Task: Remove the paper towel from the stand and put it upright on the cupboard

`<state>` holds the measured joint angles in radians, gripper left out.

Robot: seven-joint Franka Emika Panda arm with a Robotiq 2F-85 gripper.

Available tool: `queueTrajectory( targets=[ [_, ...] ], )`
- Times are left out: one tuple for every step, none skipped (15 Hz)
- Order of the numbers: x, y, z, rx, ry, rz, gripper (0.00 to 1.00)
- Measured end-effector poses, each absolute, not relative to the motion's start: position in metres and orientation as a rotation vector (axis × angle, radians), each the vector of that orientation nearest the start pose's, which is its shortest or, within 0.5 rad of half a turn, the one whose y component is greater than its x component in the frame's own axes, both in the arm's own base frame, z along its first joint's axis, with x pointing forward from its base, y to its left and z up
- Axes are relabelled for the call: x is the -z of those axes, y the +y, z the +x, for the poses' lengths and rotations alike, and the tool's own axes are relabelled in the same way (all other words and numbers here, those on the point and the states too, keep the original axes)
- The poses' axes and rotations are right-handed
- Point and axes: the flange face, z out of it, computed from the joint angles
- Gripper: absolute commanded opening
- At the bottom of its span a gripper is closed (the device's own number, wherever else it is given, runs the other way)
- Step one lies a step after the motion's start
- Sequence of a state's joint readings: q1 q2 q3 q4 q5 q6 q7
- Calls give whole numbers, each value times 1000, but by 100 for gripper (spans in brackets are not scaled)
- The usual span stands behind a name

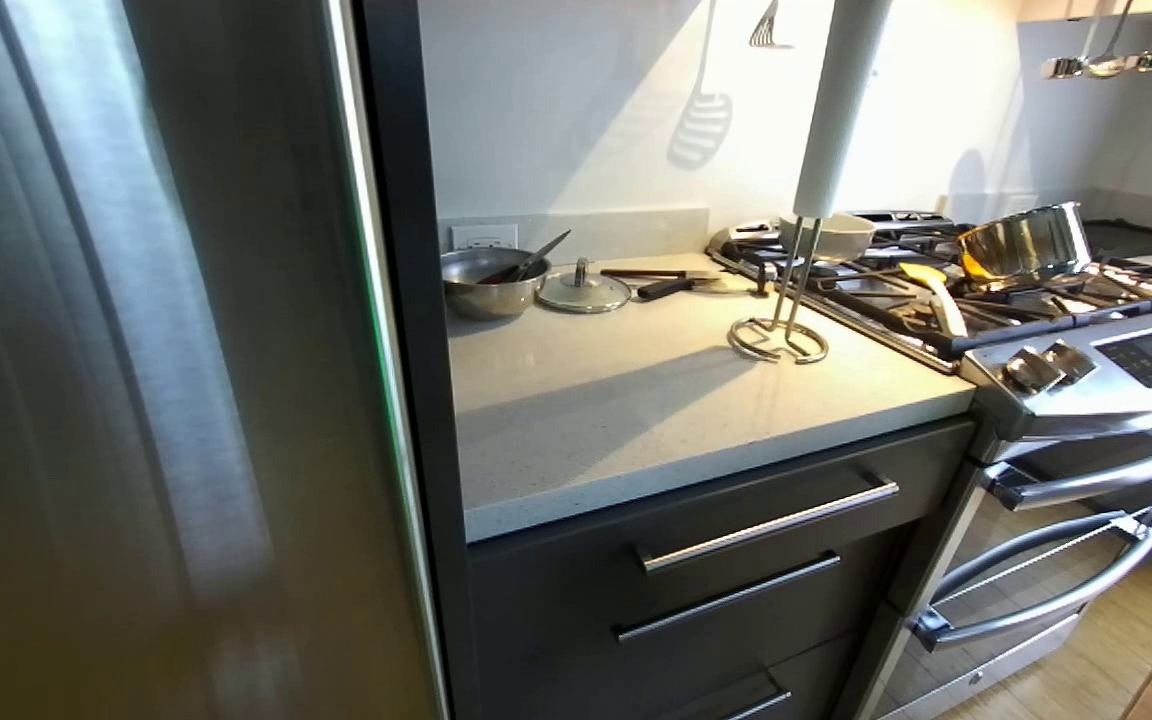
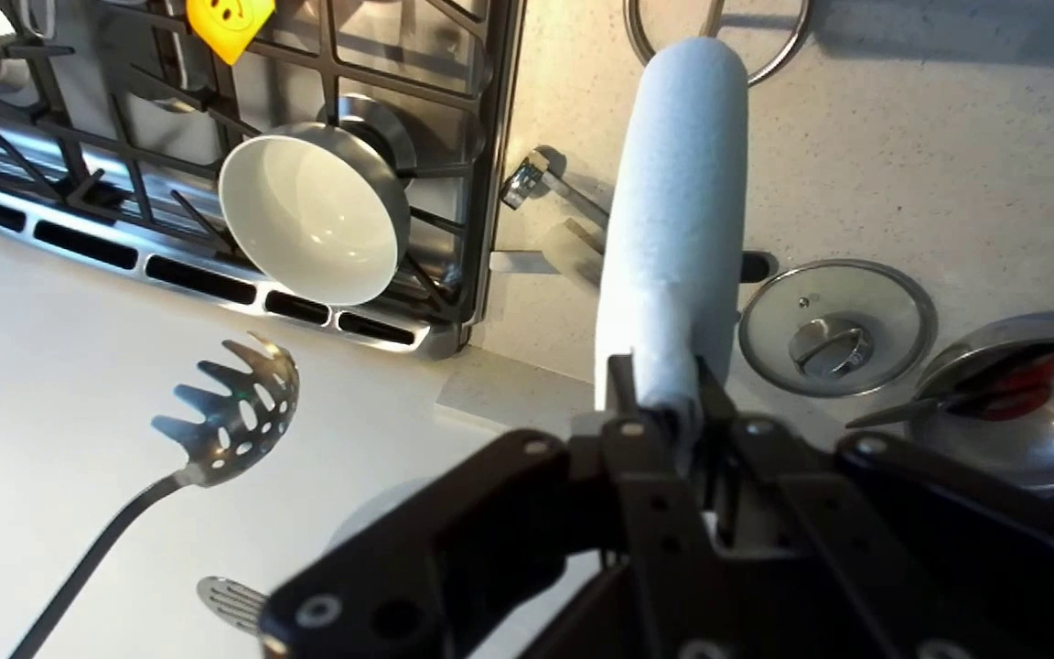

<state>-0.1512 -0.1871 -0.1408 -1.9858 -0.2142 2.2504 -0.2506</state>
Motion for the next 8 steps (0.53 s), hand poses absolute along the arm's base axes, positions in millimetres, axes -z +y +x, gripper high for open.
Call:
queueTrajectory(
  targets=[
    [-600,-166,513,672,-80,-3363,10],
    [-608,-164,510,681,-74,-3369,9],
    [-615,-163,508,694,-69,-3376,8],
    [-622,-162,505,703,-61,-3384,8],
    [-630,-161,503,718,-59,-3391,8],
    [-638,-159,501,735,-57,-3397,8],
    [-646,-157,499,757,-58,-3403,8],
    [-653,-155,497,779,-60,-3409,8]
  ],
)
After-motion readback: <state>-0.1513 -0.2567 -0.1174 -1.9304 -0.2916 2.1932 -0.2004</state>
